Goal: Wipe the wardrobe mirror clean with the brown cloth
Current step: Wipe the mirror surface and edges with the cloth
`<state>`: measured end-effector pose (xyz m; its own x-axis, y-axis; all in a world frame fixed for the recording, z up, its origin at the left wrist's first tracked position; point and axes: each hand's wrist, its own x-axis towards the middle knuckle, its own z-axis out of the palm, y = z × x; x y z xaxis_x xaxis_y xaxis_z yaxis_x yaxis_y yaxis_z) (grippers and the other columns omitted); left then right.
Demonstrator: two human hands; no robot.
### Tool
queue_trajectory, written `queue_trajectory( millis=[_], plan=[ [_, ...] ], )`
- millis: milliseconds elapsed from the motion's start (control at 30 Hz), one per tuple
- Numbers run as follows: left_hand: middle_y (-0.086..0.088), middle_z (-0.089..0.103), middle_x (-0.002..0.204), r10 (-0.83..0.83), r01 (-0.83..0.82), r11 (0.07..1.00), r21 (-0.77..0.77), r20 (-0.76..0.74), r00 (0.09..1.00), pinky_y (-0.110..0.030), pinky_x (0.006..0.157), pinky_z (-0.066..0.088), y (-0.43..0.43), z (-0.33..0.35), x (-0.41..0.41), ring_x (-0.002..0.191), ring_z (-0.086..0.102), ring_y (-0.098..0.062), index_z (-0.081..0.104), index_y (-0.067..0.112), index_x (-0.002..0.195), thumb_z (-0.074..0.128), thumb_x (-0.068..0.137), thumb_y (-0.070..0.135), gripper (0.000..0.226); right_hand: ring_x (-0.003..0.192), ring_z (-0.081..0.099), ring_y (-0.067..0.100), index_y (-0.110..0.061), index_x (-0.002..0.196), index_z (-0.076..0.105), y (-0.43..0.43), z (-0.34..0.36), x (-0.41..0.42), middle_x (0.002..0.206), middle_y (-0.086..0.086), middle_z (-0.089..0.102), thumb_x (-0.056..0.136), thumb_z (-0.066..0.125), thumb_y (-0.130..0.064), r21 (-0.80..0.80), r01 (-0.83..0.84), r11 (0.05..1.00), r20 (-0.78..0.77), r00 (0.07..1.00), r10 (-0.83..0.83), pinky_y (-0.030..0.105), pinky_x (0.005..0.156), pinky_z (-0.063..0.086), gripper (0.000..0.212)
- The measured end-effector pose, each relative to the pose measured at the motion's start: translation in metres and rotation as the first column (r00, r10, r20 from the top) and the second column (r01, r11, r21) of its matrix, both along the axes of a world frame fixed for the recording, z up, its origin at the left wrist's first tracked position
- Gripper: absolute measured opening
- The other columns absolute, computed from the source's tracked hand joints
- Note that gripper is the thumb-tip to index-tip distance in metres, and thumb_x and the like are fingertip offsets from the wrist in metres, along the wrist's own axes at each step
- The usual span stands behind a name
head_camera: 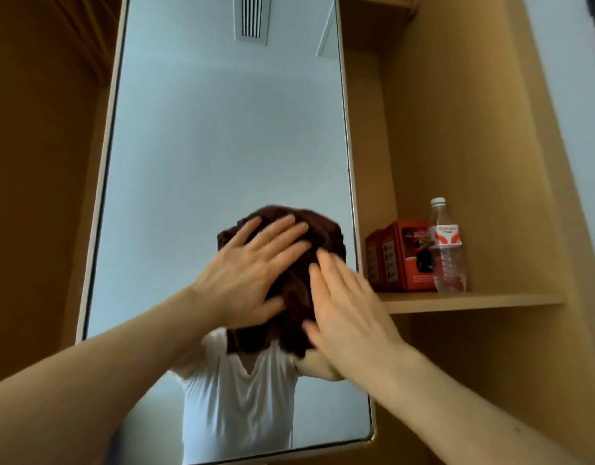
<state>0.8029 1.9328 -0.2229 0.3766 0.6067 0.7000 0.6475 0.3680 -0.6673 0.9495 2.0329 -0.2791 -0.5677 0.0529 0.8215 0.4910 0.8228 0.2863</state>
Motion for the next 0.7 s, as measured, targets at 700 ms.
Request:
queue_trajectory(
  millis=[700],
  plan=[
    [-0.006,0.03,0.154,-0.046,0.041,0.998,-0.046,-0.103,0.994,-0.053,0.115,0.012,0.044,-0.023,0.011,0.145,0.018,-0.025,0.041,0.018,0.143,0.042,0.077,0.059,0.078,0.12,0.046,0.039,0.005,0.133,0.044,0.024,-0.022,0.018,0.135,0.028,0.044,0.089,0.053,-0.032,0.043,0.268,0.963,-0.017,0.964,-0.267,0.046,0.102,0.036,0.059]
  ],
)
